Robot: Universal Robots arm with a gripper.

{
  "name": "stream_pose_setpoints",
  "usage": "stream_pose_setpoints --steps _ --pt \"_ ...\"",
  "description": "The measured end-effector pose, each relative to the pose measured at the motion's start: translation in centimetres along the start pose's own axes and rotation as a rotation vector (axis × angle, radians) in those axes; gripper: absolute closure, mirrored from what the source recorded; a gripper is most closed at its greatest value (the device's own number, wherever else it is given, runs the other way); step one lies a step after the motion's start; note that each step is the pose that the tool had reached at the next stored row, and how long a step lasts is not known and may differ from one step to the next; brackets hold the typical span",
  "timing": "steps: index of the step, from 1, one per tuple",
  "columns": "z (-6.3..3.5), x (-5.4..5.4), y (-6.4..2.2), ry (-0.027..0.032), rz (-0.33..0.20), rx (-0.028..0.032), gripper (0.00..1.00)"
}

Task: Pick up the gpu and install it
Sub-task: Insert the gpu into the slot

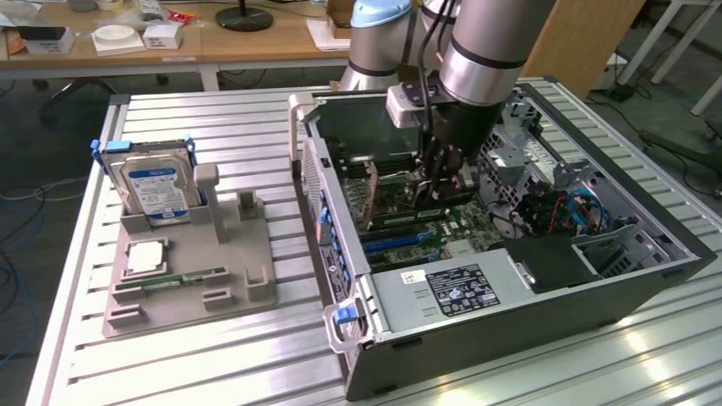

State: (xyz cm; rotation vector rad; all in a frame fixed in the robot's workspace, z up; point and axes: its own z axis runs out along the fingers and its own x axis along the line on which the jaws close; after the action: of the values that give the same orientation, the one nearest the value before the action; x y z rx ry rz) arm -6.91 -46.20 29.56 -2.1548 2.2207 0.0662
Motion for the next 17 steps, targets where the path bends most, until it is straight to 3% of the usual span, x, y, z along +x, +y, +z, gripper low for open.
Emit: stream_pose_setpoints --steps 5,17 --pt "0.28 0.0 0.96 0.0001 0.003 0.0001 0.73" --pt "2.02 0.4 1.40 0.0001 0.007 -0.0001 0.73"
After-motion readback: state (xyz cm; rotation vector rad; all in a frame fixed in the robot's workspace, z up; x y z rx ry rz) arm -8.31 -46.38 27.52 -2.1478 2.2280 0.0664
